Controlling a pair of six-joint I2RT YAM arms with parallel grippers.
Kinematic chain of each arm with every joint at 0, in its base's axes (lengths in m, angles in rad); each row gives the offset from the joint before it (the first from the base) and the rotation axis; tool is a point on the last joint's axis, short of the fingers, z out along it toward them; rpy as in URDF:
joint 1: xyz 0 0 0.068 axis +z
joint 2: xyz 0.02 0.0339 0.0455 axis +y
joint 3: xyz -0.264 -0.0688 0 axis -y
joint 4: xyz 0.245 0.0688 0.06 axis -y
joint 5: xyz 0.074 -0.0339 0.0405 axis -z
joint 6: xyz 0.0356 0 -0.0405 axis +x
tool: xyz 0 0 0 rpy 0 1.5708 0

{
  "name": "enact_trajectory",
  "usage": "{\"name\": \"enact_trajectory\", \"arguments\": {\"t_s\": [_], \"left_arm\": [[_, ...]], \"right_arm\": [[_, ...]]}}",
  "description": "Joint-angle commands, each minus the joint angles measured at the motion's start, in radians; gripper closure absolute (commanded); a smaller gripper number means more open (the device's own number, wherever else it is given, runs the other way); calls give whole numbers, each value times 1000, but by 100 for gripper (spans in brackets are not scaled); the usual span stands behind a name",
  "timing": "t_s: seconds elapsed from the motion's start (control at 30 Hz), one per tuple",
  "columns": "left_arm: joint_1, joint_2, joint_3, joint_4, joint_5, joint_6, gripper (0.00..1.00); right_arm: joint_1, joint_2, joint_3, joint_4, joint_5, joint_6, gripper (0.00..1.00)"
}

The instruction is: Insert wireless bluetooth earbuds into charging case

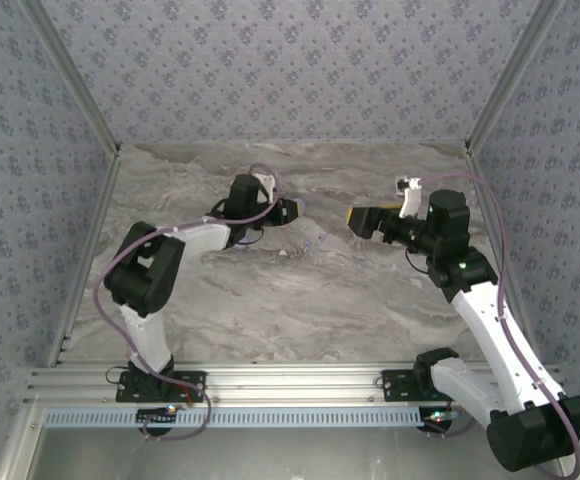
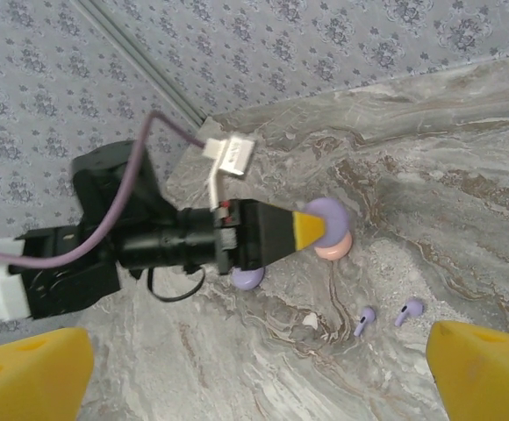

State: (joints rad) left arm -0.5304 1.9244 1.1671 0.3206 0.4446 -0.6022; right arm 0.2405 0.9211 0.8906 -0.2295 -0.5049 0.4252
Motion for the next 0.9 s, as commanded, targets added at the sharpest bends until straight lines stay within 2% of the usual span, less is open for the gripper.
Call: {"name": "enact_trajectory", "arguments": {"t_s": [0.0, 0.13, 0.53, 0.8, 0.87], "left_arm": [[-21, 78, 92, -114, 49, -54, 100], [-43, 152, 169, -165, 35, -56, 98], [-52, 258, 237, -143, -16, -129, 89], [-49, 256, 244, -158, -49, -118, 61], [-49, 246, 248, -162, -51, -109, 57]], "right_arm": [[0, -25, 25, -37, 0, -17, 0], [2, -31, 18, -37, -3, -17, 0], [11, -48, 23, -74, 6, -42, 0], [14, -50, 28, -100, 22, -59, 0], [15, -50, 28, -105, 26, -63, 0]]}}
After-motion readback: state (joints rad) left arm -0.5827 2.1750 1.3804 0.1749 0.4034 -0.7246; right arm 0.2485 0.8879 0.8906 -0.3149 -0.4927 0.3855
